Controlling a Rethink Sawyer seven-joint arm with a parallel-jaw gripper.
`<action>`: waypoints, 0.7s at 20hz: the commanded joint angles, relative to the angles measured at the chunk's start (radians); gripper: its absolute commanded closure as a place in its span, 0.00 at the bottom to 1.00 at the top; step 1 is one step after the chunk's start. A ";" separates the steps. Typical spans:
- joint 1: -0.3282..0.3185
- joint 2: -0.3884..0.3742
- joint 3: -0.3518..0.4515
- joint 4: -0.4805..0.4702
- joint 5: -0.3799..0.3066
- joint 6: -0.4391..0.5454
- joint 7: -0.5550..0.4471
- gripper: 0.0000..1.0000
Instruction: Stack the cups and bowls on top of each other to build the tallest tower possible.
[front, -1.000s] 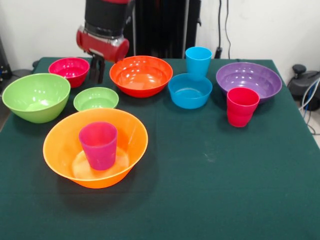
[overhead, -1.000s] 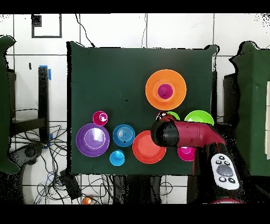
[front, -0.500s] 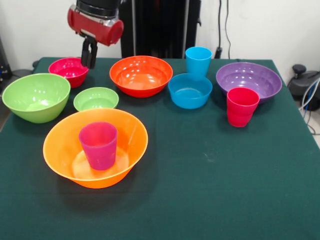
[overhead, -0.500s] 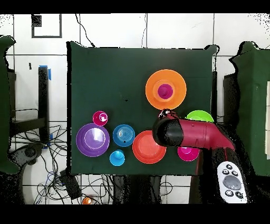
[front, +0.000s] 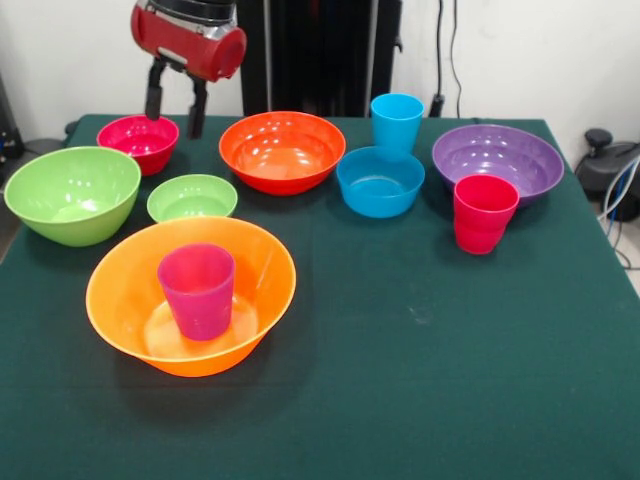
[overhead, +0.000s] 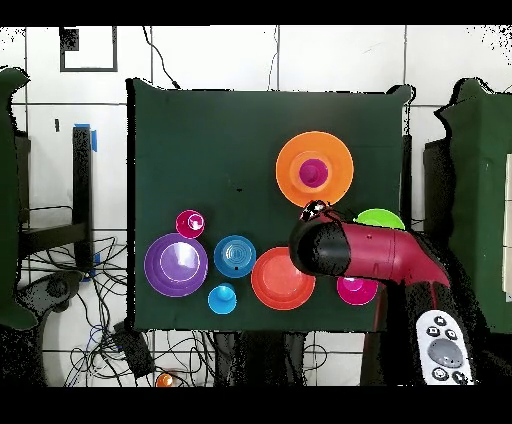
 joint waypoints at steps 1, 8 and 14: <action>-0.081 0.011 0.192 0.074 0.089 0.075 -0.073 0.00; -0.110 0.072 0.216 0.093 0.059 -0.012 -0.045 0.00; -0.081 0.130 0.189 0.082 0.020 -0.090 0.000 0.00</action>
